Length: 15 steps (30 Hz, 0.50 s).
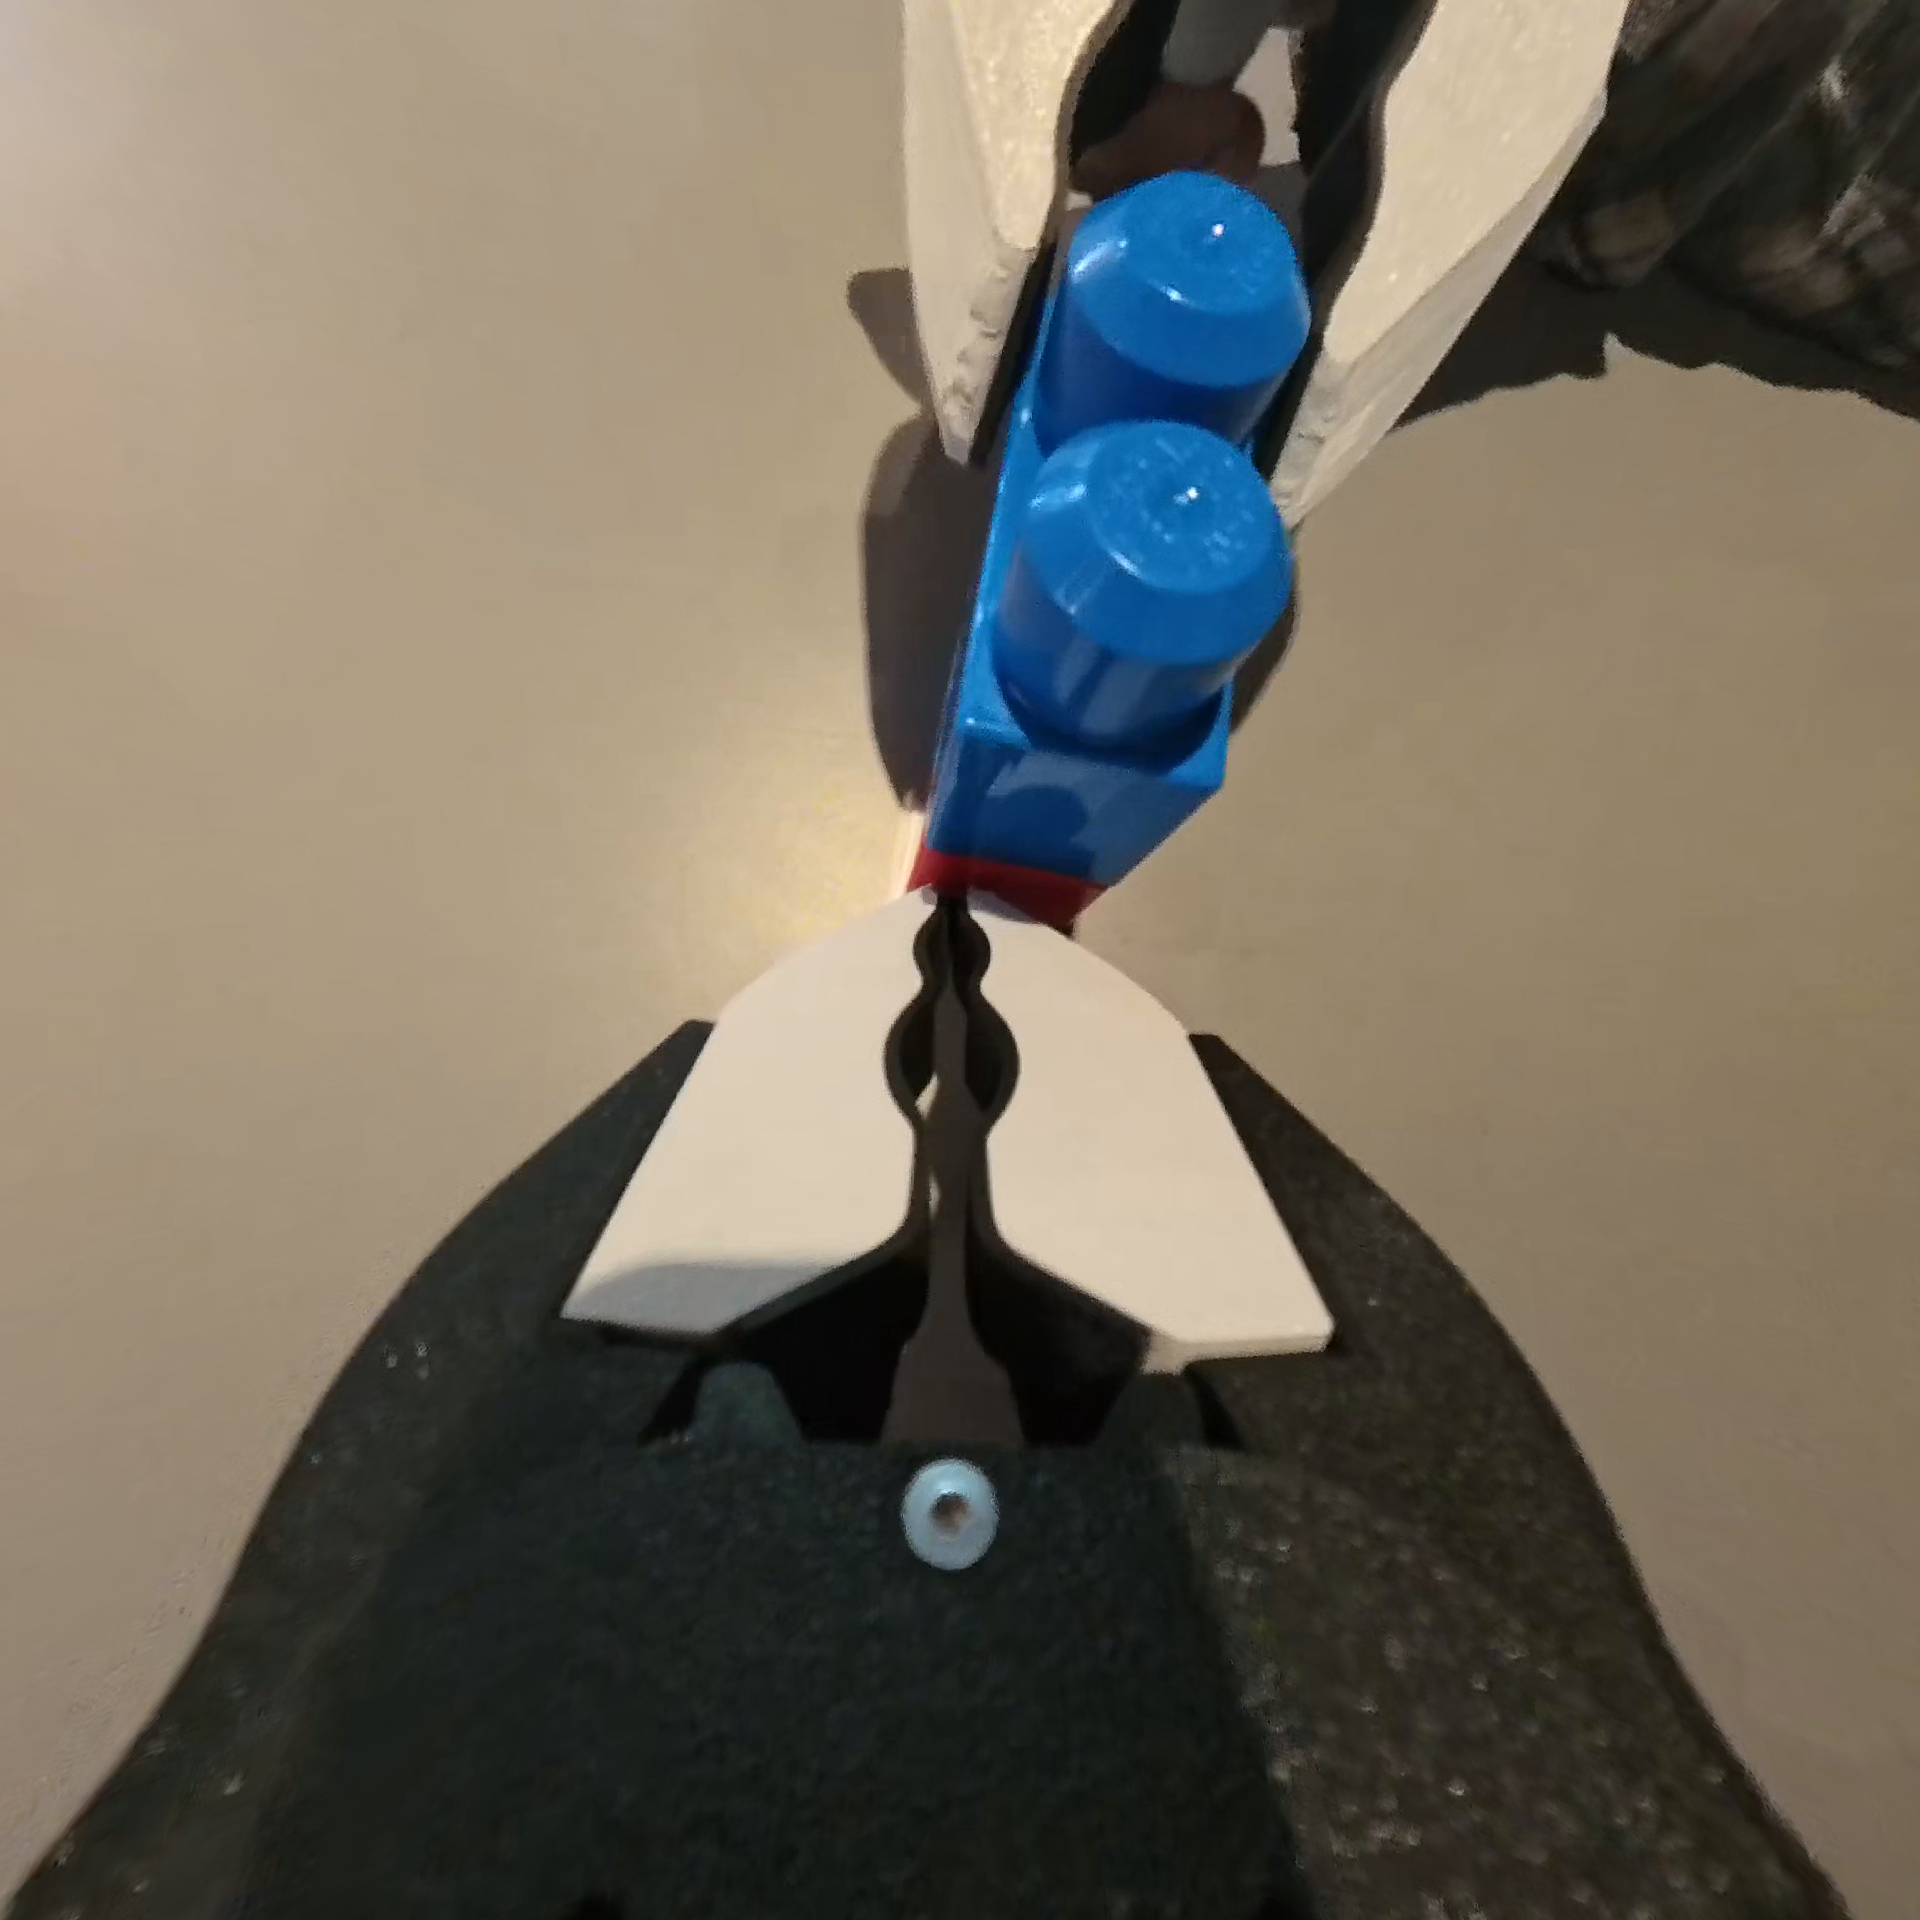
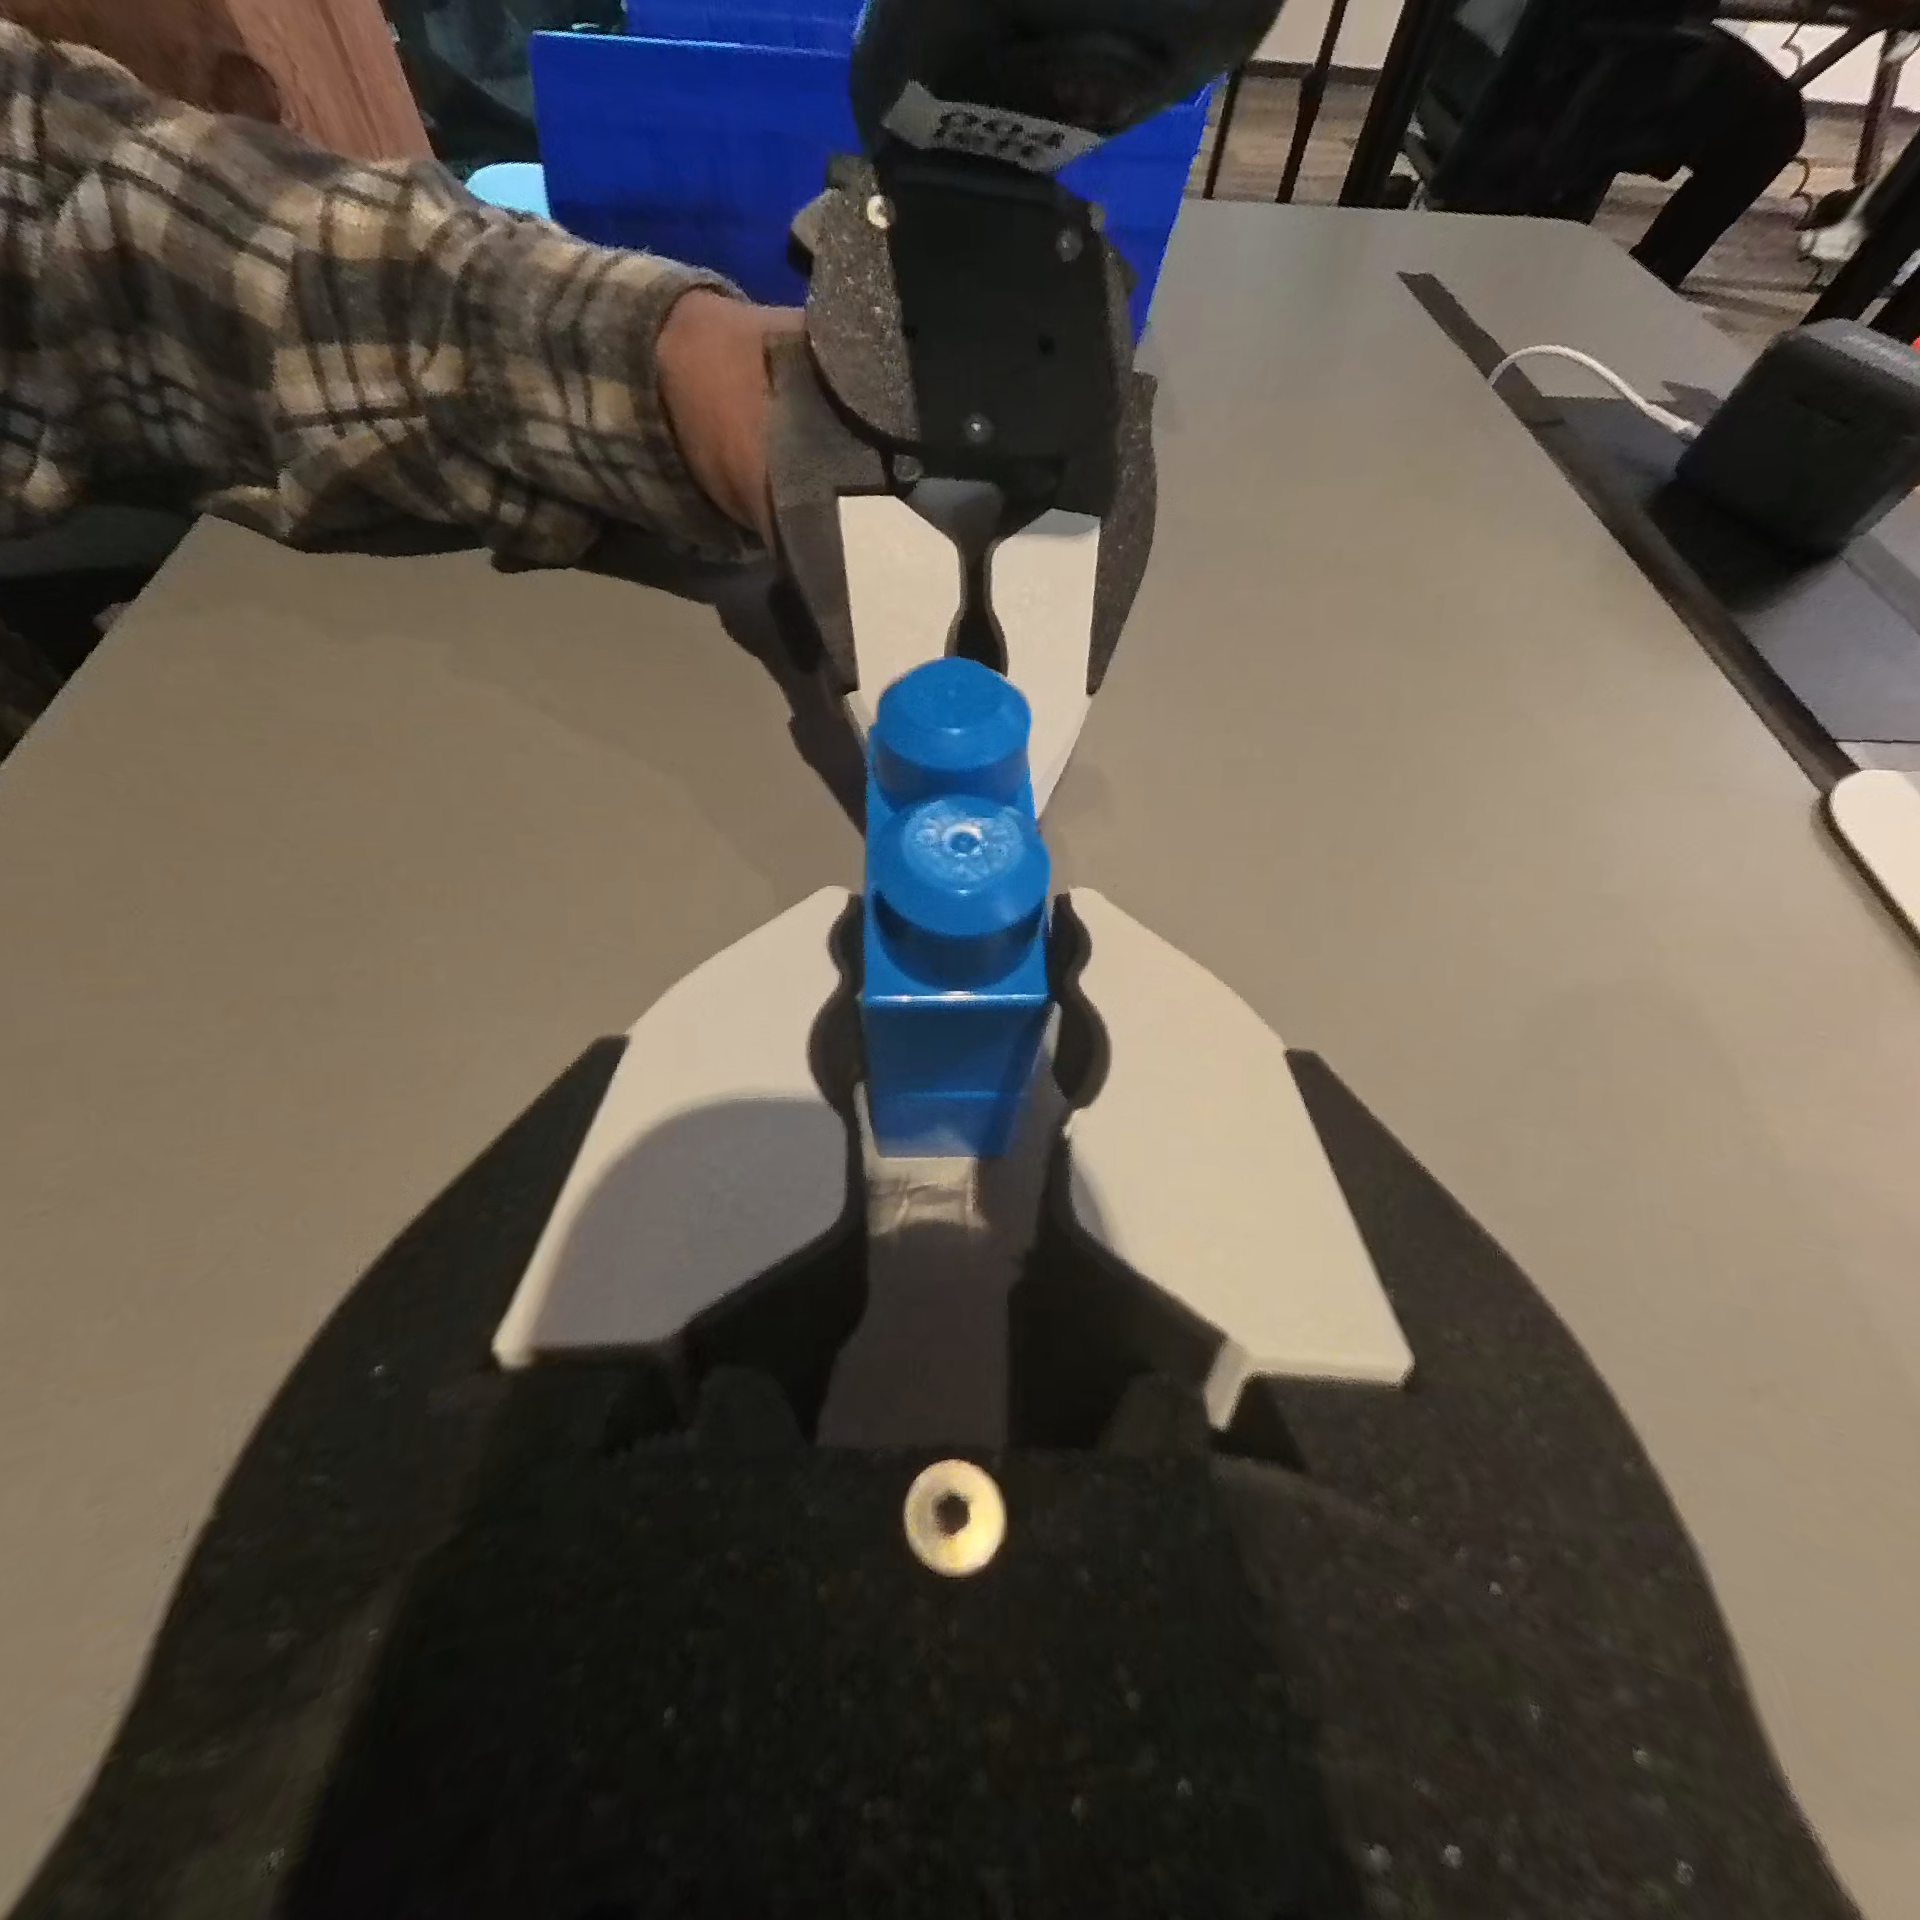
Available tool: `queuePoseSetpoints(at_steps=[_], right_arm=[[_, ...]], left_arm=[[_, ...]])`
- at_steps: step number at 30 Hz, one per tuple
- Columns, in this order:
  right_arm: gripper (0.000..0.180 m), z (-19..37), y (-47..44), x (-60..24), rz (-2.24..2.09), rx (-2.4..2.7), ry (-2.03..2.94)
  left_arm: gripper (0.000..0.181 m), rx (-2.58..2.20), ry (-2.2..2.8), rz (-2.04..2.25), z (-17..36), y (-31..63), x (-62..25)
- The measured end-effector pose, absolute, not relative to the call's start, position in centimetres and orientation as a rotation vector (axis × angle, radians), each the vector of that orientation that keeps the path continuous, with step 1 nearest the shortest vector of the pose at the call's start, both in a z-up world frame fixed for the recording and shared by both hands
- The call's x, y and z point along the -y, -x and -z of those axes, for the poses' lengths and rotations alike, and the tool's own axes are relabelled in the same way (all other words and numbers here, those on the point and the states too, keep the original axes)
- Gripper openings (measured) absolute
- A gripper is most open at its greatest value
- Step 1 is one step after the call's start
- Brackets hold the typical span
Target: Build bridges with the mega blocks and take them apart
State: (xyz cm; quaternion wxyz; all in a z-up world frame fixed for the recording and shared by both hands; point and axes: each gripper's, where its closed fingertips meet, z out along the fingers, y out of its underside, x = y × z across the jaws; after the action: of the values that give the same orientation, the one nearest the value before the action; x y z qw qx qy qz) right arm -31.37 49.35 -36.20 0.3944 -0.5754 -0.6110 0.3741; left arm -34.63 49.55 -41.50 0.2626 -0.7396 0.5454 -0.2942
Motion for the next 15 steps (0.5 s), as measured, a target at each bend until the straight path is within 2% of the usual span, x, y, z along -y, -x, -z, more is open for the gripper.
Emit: queuePoseSetpoints(at_steps=[1,2,5,9,15], right_arm=[[0.034,36.2,31.5,-49.3,-0.947,1.55,1.448],[0.034,36.1,31.5,-49.3,-0.945,1.548,1.438],[0.036,35.3,31.4,-49.4,-0.934,1.511,1.381],[0.052,33.6,30.7,-49.6,-0.946,1.429,1.338],[0.079,32.8,30.4,-50.2,-0.919,1.365,1.333]], left_arm=[[0.0,-1.459,2.002,0.806,41.3,34.8,-49.5],[0.0,-1.436,1.999,0.812,40.9,35.0,-49.5],[0.018,-1.318,1.967,0.797,39.0,36.4,-50.1],[0.041,-1.112,1.808,0.882,35.7,38.2,-50.2],[0.06,-0.943,1.629,0.989,32.6,40.3,-50.1]])
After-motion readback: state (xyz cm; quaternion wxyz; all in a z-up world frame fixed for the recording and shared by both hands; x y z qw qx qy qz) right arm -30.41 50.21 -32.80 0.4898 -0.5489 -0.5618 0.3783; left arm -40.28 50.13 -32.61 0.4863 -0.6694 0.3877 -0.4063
